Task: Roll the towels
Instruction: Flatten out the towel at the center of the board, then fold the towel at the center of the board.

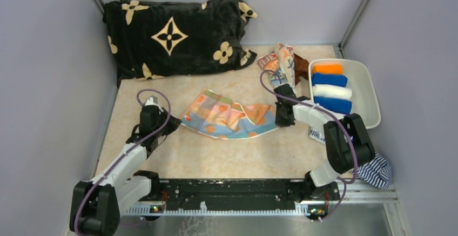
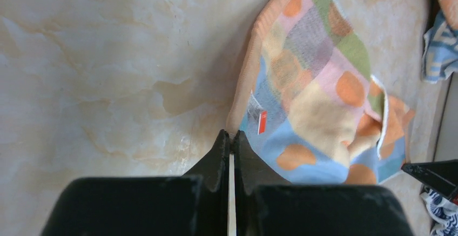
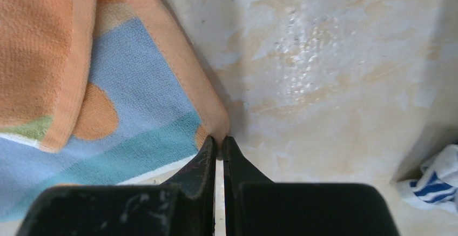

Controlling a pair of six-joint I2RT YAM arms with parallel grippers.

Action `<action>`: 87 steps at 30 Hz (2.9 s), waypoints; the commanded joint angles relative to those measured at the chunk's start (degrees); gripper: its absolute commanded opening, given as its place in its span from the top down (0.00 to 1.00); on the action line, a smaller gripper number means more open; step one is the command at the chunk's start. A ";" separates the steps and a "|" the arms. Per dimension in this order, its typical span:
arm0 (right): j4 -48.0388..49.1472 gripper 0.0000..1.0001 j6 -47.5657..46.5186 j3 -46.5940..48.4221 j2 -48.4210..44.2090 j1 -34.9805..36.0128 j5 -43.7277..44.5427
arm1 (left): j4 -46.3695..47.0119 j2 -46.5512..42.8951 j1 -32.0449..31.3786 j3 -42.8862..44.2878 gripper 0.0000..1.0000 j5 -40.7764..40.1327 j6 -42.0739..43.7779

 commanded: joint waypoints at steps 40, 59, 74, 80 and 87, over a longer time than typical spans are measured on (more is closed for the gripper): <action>-24.15 1.00 -5.28 20.43 -35.91 -11.09 -5.00 | -21.37 -26.21 3.65 25.91 1.00 -3.39 7.83; -0.30 1.00 -6.87 30.32 13.39 -12.42 1.51 | 9.63 23.00 4.04 23.62 1.00 -2.29 1.62; -1.27 1.00 -3.18 15.39 1.60 -13.04 -4.54 | 5.80 15.13 4.86 15.63 1.00 -2.77 0.21; -1.89 1.00 -1.72 6.87 -4.88 -13.10 -7.55 | 1.70 7.68 4.91 9.41 1.00 -2.83 -1.16; -2.10 1.00 0.34 -1.32 -12.19 -13.04 -5.91 | -0.49 -0.83 4.96 1.41 1.00 -2.72 -4.63</action>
